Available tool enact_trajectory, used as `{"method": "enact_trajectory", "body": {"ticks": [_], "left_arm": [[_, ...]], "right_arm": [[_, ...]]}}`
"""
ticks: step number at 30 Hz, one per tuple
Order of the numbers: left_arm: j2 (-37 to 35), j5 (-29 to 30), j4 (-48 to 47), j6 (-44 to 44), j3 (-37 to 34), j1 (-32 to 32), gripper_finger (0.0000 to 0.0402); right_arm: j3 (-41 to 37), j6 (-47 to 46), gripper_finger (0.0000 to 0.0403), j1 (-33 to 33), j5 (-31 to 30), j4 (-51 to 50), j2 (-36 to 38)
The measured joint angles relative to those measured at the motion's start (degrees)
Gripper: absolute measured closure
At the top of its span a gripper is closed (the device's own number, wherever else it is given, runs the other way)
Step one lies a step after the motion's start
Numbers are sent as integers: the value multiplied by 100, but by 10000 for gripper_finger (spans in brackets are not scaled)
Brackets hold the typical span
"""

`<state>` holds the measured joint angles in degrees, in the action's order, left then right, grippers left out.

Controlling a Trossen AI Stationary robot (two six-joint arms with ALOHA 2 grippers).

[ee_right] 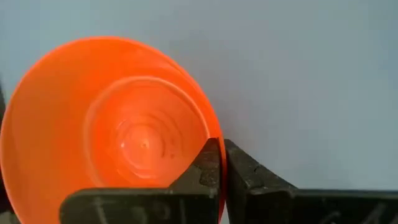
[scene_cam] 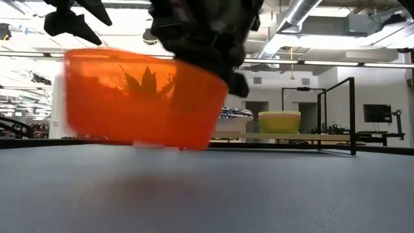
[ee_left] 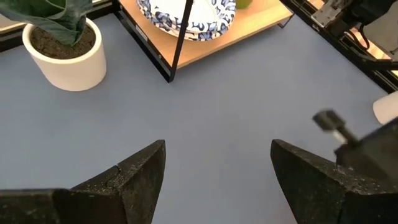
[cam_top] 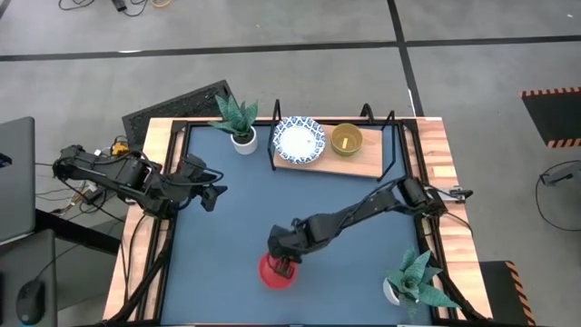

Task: Place and stack bowls onto a shelf
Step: Stack the red bowl on top of the yellow bowl on the shelf

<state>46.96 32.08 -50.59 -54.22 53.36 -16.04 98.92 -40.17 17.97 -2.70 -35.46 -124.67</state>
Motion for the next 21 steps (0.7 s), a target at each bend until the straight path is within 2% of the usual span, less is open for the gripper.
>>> {"method": "enact_trajectory", "body": {"ticks": [5,10,15,21], "left_arm": [[-2,23,2,0,0,-1,127],[2,31,4,22,-2,-1,127],[0,81,4,42,-2,-1,127],[-2,183,4,141,-2,-1,127]], "right_arm": [[-2,565,380,-457,-6,-734,665],[6,1258,380,-1243,-141,-1812,1605],[-1,1837,380,-2355,-509,-2625,2399],[4,2426,380,-3884,-542,-3050,2975]]}}
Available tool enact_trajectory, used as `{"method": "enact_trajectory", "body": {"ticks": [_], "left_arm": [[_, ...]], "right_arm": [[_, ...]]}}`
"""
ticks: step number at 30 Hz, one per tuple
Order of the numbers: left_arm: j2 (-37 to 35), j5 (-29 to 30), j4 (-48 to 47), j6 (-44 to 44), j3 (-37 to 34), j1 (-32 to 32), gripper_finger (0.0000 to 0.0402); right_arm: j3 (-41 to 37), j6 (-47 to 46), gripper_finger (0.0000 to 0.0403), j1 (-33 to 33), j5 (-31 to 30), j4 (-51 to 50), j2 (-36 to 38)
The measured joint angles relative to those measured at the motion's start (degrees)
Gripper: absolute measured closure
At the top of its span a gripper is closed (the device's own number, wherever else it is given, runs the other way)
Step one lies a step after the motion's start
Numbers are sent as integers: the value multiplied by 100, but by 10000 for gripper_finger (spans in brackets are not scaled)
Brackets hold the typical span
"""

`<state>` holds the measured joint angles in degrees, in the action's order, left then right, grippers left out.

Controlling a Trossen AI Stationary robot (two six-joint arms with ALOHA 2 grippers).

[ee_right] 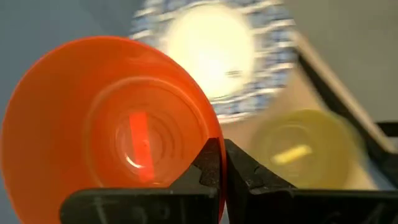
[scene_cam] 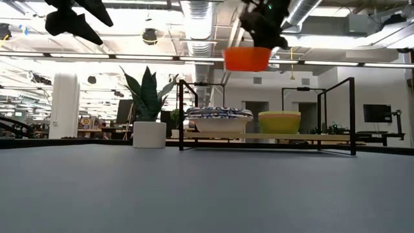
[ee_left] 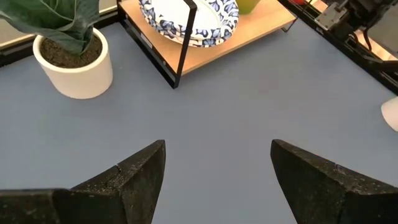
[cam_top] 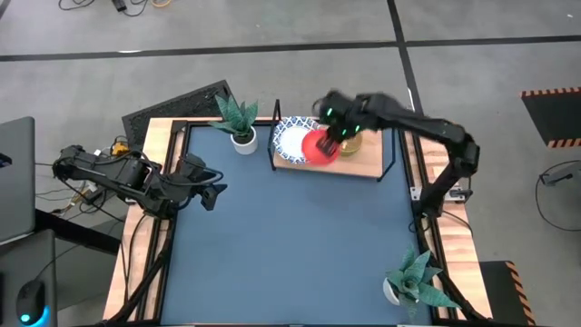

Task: Place and stack bowls onto a shelf
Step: Stack the red bowl on top of the yellow bowl on the shelf

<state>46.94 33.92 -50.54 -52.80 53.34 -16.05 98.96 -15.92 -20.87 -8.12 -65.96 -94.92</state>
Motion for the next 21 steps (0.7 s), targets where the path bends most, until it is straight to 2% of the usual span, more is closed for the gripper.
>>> {"method": "enact_trajectory", "body": {"ticks": [8,13,17,21], "left_arm": [[2,39,2,44,0,0,127],[0,182,4,-102,0,0,127],[0,393,7,-331,0,1,127],[1,441,11,-506,0,1,127]], "right_arm": [[-99,812,380,-1593,55,-191,70],[-677,1228,380,-2205,356,-24,66],[-1176,1344,380,-2536,743,453,73],[-1468,1392,380,-2732,859,855,77]]}}
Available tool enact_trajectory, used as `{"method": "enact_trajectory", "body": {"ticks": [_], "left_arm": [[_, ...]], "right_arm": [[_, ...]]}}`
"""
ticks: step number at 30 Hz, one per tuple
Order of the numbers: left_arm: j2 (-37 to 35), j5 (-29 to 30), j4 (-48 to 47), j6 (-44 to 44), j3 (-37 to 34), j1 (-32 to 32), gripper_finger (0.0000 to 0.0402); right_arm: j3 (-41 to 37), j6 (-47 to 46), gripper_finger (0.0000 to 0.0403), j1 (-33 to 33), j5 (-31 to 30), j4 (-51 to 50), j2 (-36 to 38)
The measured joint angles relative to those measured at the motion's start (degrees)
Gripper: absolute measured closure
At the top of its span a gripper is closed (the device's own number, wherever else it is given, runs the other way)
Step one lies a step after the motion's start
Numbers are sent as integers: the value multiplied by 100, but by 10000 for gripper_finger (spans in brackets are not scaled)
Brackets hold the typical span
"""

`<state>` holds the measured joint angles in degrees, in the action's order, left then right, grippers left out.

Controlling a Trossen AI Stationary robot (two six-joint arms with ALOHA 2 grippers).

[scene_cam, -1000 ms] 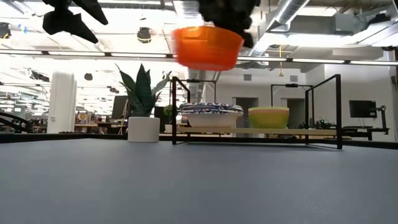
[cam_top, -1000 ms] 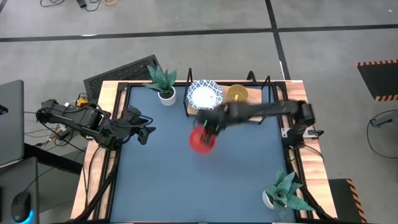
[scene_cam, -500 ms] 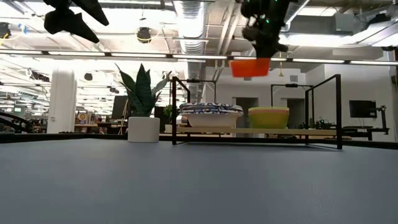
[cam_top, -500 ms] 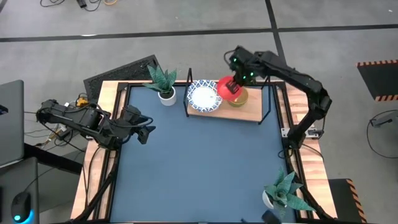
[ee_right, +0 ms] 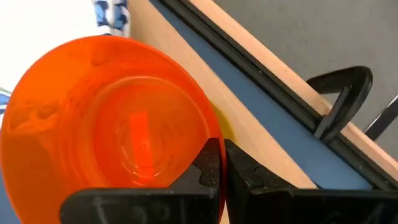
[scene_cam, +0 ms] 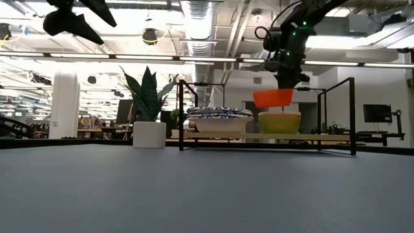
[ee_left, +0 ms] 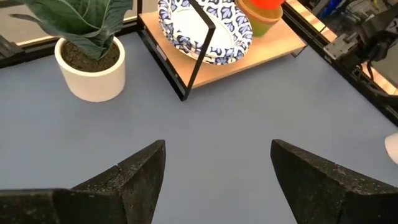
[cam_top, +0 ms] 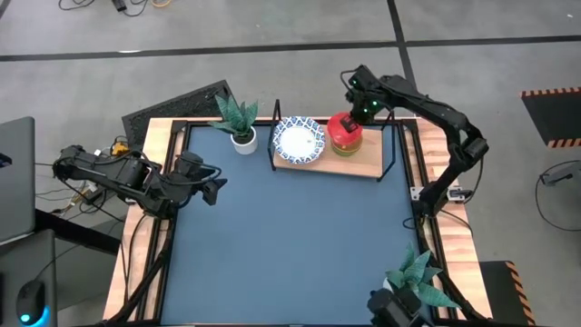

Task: Place and stack bowls onto a shelf
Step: Stack the red bowl on top of the yellow bowl on the shelf

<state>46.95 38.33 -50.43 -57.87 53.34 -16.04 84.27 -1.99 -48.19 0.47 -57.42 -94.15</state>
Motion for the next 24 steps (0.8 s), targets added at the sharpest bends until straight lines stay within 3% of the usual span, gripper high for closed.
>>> {"method": "enact_trajectory", "body": {"ticks": [11,24], "left_arm": [[1,140,13,-195,0,1,127],[1,150,26,-197,0,1,127]], "right_arm": [[-543,56,376,-245,111,157,0],[-603,54,275,-246,125,169,-2]]}}
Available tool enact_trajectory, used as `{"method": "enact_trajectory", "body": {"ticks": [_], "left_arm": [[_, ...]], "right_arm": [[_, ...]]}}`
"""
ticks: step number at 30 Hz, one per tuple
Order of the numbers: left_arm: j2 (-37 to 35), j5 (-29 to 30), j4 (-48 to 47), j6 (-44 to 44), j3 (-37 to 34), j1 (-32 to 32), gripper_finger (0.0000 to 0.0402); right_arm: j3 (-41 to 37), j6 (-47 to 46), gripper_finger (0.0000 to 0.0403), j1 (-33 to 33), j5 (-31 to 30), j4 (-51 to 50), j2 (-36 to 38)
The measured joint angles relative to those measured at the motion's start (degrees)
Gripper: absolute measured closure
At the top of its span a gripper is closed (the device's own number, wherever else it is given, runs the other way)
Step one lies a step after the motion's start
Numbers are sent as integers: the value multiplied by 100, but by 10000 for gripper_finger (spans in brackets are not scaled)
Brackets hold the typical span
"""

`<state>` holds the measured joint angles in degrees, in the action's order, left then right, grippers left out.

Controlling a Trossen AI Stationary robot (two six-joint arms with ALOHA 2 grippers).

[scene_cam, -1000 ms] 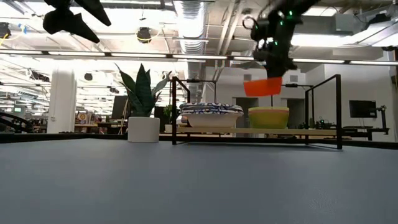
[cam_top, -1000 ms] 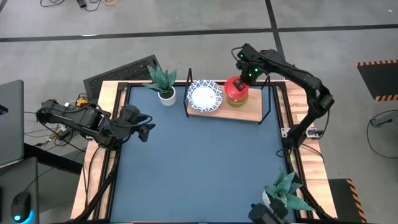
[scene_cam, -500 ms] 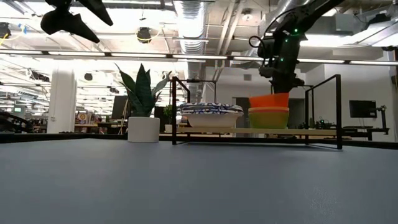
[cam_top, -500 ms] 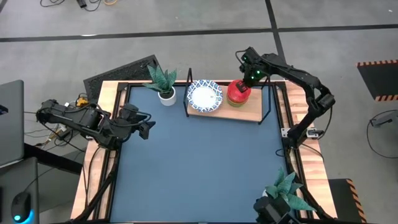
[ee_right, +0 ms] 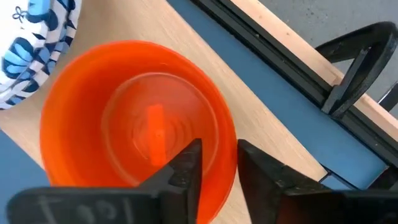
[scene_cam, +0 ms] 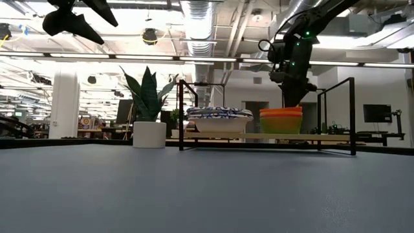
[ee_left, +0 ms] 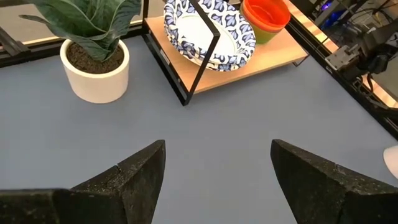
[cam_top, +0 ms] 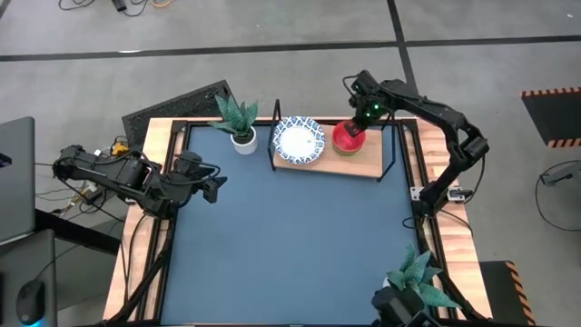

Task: Place and stack bowls onto a shelf
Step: Stack the red bowl on top of the yellow bowl on the shelf, then return to Home Position

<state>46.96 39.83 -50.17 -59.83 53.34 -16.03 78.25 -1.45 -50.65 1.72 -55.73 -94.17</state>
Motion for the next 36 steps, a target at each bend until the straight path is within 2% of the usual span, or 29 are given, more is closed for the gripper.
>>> {"method": "enact_trajectory", "body": {"ticks": [4,8,17,24,26,30,33,36], "left_arm": [[0,-10,59,2,0,0,127],[0,-10,86,1,0,0,127],[0,6,284,72,0,0,127],[-1,-101,80,987,0,0,127],[0,-100,73,1057,0,-1,127],[0,-76,129,1106,0,-2,127],[-69,5,552,1791,-1,0,127],[-308,-224,1414,2794,-2,0,127]], "right_arm": [[346,-27,241,-2,226,-87,136],[703,-172,223,-2,292,-77,511],[1002,-308,227,283,453,218,2022],[1004,-409,229,1017,454,-61,3377],[991,-926,229,1235,454,-227,3697],[579,-1030,229,1921,459,47,4421],[-89,-1426,229,2515,494,856,4916],[-999,-1656,229,3019,379,1820,5471]]}}
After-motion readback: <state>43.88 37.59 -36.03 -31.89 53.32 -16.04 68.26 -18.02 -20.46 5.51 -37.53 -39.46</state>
